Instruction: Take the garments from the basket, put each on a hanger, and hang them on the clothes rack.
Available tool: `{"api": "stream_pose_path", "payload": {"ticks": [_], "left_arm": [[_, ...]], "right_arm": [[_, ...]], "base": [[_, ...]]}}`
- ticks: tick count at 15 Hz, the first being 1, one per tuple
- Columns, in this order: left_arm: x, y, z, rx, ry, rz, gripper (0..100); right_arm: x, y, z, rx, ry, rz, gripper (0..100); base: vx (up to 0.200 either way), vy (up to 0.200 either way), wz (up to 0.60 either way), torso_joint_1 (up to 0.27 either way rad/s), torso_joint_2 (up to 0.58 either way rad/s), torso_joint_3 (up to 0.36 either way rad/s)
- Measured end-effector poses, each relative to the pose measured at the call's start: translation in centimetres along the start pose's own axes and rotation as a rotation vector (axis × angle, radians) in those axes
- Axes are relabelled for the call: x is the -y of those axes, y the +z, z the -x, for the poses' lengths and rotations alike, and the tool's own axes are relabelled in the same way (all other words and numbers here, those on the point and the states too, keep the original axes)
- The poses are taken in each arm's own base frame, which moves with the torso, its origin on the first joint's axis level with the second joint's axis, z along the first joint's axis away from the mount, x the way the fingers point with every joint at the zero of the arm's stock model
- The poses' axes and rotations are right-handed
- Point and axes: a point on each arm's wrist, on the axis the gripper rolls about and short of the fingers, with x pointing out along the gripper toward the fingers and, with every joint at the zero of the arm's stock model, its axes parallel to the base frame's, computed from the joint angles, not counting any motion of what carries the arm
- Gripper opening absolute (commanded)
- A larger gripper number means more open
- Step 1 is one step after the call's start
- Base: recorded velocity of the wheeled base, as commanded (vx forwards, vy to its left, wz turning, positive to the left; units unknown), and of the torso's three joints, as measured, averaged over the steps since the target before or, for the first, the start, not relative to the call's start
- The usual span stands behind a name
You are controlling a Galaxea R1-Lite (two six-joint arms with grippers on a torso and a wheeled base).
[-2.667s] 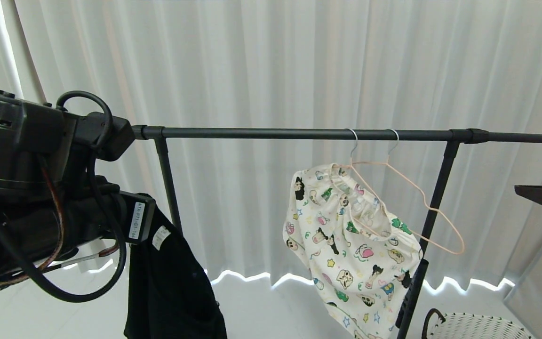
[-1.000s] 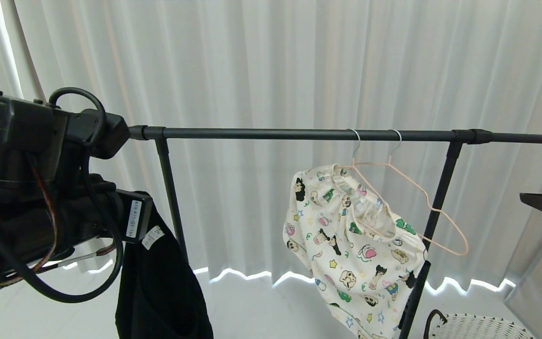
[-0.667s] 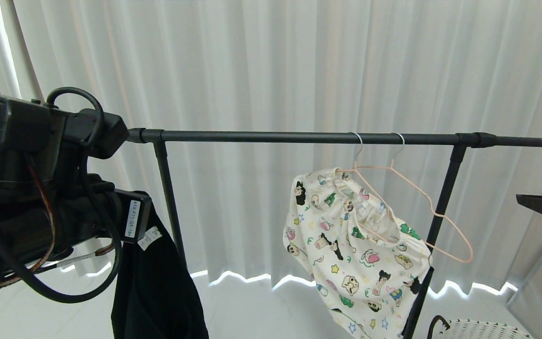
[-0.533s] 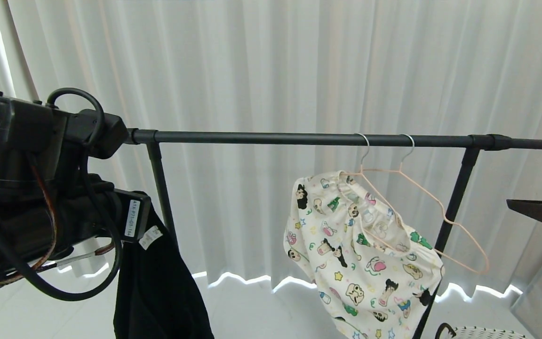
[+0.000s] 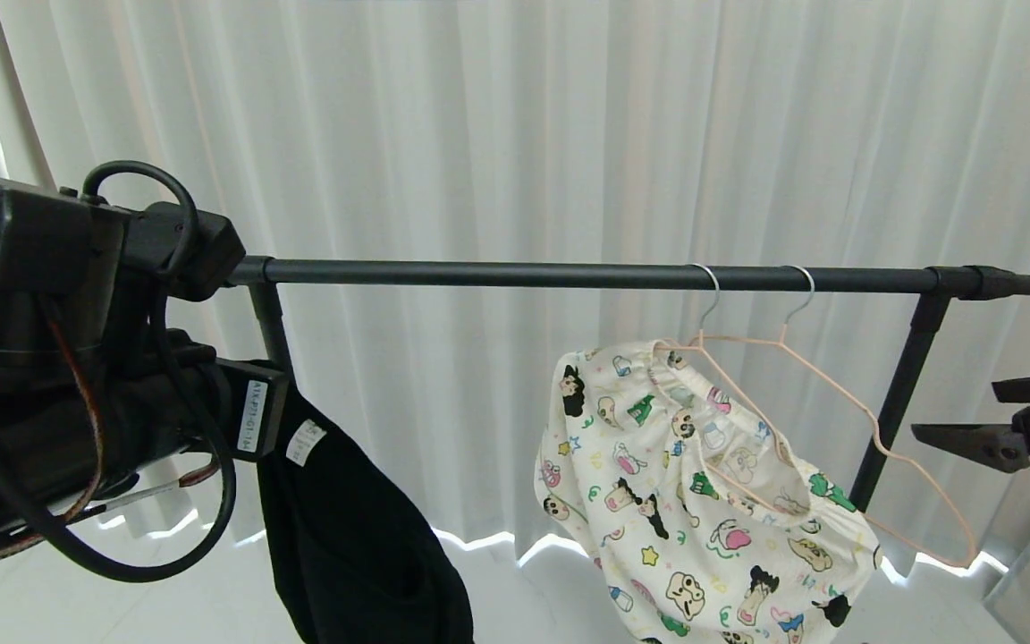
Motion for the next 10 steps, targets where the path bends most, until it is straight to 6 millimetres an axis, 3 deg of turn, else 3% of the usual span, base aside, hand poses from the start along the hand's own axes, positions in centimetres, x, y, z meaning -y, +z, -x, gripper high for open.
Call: {"api": "stream_pose_path", "payload": {"ticks": [10], "left_arm": [[1.1, -1.1, 1.8, 0.038, 0.006, -0.042, 0]], "right_arm": [[1.3, -0.6, -8.3, -0.073, 0.211, -0.031, 100]], "base": [[0.000, 0.000, 0.00, 0.000, 0.00, 0.000]]}}
